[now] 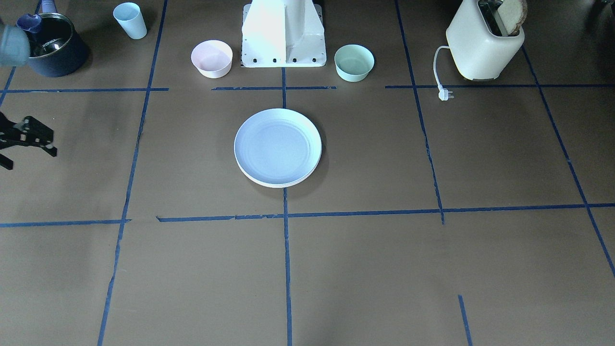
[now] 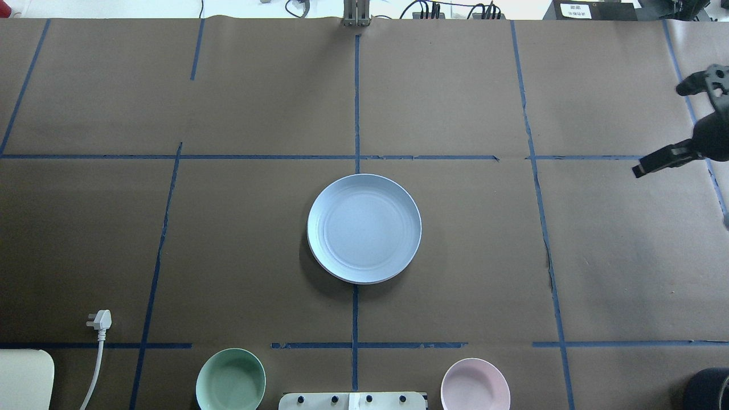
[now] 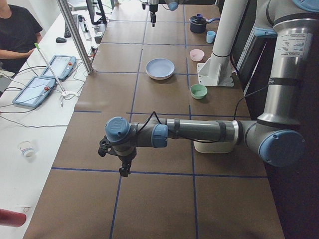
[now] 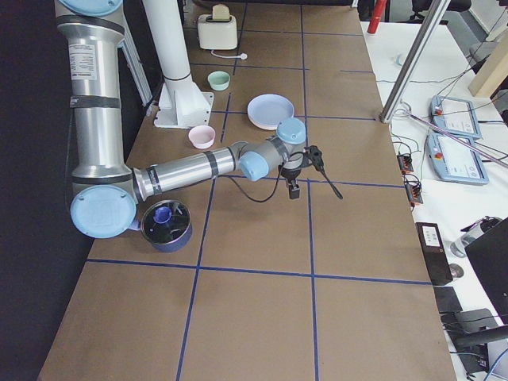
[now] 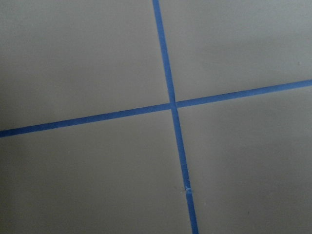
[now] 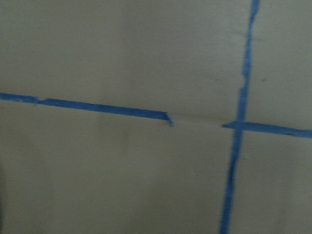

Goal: Stack three plates with pink and blue

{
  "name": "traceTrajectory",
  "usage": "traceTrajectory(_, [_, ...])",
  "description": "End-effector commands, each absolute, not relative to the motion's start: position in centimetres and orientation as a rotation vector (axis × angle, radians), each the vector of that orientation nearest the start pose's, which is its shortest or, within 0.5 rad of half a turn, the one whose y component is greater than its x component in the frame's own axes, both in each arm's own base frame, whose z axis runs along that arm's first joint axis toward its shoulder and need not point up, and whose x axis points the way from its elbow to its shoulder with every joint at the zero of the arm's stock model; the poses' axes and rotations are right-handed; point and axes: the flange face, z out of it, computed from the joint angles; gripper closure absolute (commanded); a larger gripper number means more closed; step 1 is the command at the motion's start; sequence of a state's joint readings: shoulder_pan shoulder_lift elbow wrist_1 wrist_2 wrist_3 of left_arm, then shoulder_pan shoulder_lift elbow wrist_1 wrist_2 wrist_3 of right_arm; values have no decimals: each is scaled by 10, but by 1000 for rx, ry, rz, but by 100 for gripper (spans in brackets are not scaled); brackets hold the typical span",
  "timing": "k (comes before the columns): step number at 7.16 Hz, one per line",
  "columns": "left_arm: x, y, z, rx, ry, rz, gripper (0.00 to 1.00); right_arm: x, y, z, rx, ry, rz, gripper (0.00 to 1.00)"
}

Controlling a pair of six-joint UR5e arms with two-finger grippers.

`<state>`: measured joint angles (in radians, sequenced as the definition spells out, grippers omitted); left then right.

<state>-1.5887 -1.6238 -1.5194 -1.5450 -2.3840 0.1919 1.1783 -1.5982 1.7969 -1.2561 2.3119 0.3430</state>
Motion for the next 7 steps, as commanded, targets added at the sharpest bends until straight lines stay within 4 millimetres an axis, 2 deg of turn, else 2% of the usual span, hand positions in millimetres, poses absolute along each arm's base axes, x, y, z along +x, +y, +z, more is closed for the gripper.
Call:
traceTrajectory(1, [-71,-498,676,37,814,146,0,-58,-461,583,188,-840,-222,0])
traceTrajectory(2, [-72,-493,679,34,815,150,0,-46,-466,571,220,-842,-195,0])
traceTrajectory(3, [-72,-492,680,36,814,157,0,-38,-465,583,205,-831,-170,0])
traceTrajectory(4, [-72,-492,682,32,811,158,0,-16,-469,584,213,-835,-118,0])
traceTrajectory(5, [-72,-489,689,20,814,150,0,-6,-468,590,161,-848,-82,0])
traceTrajectory(7, [-86,-486,693,15,821,115,0,-2,-475,585,71,-889,-41,0])
